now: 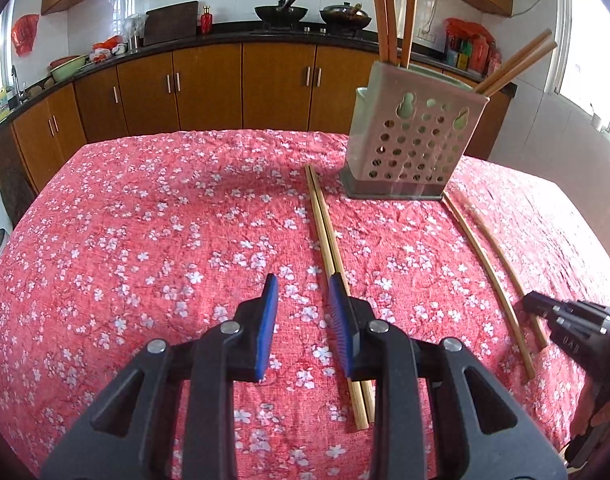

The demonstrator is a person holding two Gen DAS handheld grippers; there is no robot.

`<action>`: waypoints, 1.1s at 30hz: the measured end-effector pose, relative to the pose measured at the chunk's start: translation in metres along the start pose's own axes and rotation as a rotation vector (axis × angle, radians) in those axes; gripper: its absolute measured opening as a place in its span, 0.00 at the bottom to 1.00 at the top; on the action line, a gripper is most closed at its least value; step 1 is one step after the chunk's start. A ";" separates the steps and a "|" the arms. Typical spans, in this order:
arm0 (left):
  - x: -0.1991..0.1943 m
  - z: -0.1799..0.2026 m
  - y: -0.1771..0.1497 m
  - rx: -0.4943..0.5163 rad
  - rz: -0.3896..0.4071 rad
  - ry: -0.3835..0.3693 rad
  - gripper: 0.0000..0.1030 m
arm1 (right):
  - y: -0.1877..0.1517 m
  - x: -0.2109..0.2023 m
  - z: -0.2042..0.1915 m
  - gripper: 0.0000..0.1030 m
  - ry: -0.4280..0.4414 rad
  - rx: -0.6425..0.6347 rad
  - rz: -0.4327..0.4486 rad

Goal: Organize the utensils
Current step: 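Lower both open tools back to the loose chopsticks on the cloth, then close the right tool on a bamboo chopstick while the left tool grasps another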

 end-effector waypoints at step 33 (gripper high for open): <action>0.044 -0.041 -0.014 -0.045 -0.110 0.069 0.08 | 0.002 -0.002 0.040 0.07 -0.042 0.072 0.028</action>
Point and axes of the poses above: each gripper's, at about its wrist camera, not at the fingertips, and x roughly the way its jaws point, z to its right, y to its top, the point moved 10 cm from there along x, roughly the way its jaws point, and after that the axes turned 1 degree about -x, right-handed, at the moved point
